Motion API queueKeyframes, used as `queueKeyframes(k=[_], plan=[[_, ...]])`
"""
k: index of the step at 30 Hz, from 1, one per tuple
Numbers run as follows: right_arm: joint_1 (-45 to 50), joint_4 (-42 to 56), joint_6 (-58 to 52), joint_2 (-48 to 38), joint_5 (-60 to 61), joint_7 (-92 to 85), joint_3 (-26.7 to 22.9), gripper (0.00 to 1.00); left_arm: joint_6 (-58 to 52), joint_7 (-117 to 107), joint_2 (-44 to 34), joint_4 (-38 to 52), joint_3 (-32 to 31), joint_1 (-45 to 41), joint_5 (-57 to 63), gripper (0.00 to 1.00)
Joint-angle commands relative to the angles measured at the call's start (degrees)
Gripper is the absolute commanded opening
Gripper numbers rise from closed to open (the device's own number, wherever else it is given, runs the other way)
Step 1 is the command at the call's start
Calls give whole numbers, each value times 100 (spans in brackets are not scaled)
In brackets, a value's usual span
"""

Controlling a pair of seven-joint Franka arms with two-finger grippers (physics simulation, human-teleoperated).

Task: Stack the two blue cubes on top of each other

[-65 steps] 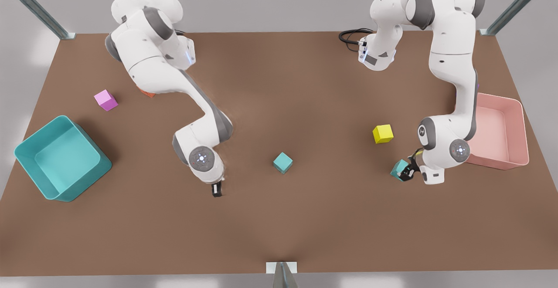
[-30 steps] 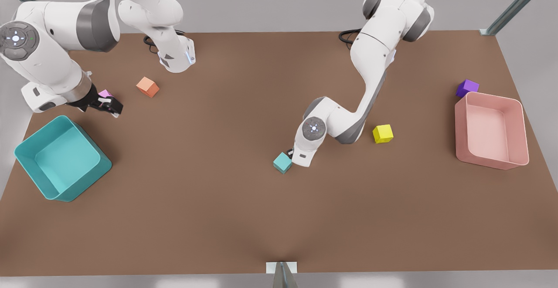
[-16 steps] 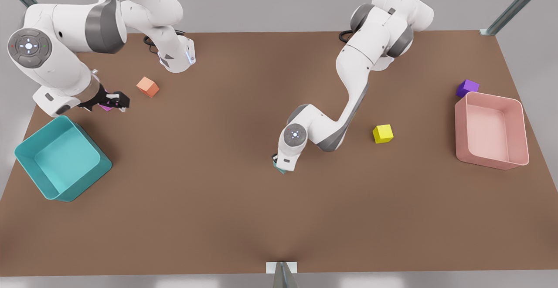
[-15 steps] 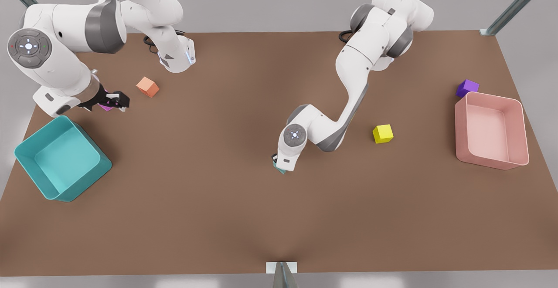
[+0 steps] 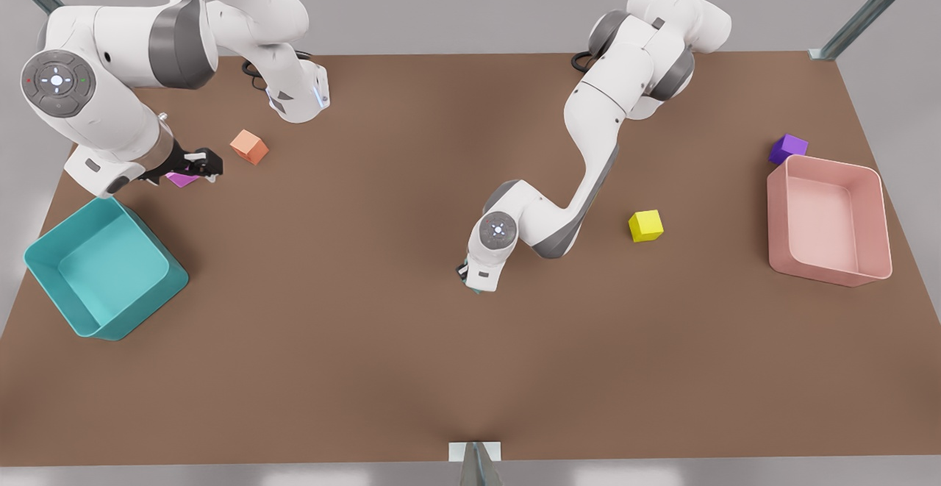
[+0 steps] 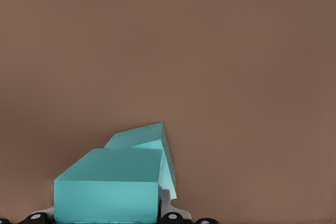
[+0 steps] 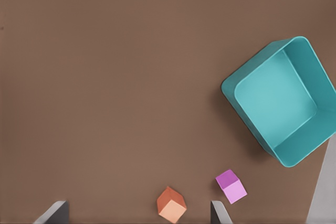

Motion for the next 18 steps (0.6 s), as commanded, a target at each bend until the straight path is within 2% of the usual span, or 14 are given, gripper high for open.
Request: queueKeyframes(k=[1,6,9,12,14,15,16,17,18], plan=[[6,3,-34,-6,5,-298,0,100,133,-170,-8,3,-1,5,-7,100],[6,3,-43,-6,-4,-298,0,100,80,-170,-43,3,-1,40,-15,100],[6,3,-43,-6,-4,-298,0,100,-491,-179,-245,21,8,49,20,100],[6,3,-43,-6,-4,-298,0,100,-561,-179,-359,21,8,66,20,100],[6,3,-43,-6,-4,-298,0,100,-1071,-161,-597,29,8,84,20,100],[6,3,-43,-6,-4,-298,0,100,-1438,-153,-746,38,17,145,29,100],[6,3,-52,-6,-4,-298,0,100,-2280,171,-1010,327,8,452,20,100],[6,3,-43,-6,-4,-298,0,100,-3715,1822,-1098,978,8,1015,29,100],[6,3,-43,-6,-4,-298,0,100,-4270,3527,-1370,1031,52,1586,256,100]])
